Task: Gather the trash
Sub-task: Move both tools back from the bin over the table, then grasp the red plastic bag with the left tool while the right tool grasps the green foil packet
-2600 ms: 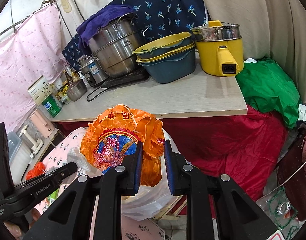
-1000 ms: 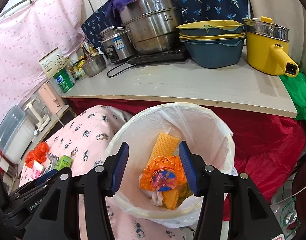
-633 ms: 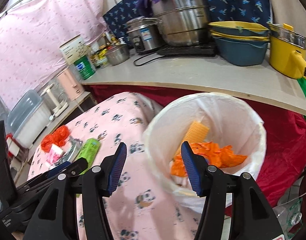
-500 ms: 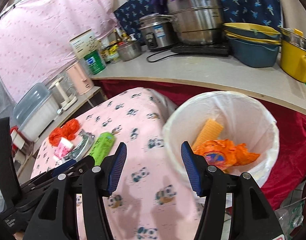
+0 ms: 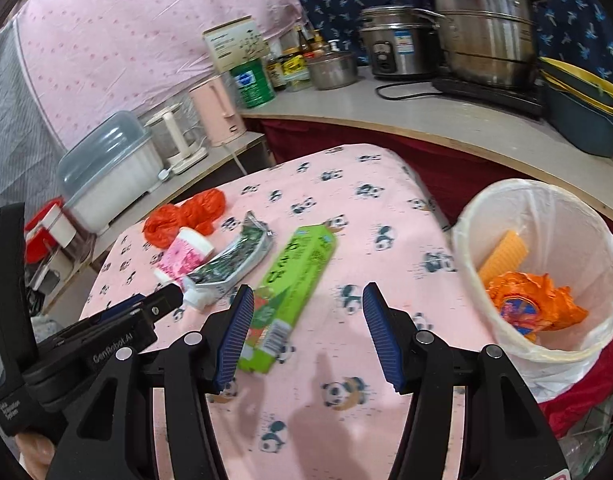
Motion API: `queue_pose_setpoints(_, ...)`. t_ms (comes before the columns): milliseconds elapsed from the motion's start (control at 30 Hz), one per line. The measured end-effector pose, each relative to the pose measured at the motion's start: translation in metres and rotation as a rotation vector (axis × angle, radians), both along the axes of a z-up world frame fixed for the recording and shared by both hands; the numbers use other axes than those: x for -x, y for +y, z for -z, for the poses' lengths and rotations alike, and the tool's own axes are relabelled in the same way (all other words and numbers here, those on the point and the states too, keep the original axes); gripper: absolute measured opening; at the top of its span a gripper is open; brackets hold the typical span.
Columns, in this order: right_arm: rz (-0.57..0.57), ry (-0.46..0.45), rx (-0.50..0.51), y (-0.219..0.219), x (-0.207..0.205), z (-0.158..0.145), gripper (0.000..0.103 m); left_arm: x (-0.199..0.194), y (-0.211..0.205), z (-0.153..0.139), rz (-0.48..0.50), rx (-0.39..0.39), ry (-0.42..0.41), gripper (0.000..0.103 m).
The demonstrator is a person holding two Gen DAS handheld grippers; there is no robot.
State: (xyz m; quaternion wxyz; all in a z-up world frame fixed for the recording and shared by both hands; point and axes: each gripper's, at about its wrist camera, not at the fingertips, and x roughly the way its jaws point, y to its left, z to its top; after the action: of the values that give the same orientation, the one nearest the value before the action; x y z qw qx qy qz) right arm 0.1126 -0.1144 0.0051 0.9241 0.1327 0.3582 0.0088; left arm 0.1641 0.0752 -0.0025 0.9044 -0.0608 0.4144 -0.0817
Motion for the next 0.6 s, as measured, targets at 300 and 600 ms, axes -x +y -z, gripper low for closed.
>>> queue_pose_setpoints(300,-0.072,0.022,0.003,0.046,-0.042,0.007,0.056,-0.037,0.065,0.005,-0.109,-0.007,0.000,0.061)
queue_pose_setpoints(600,-0.105,0.043,0.010,0.070,-0.099,0.022,0.056,-0.100,0.102,0.010,-0.171,-0.015,-0.003,0.075)
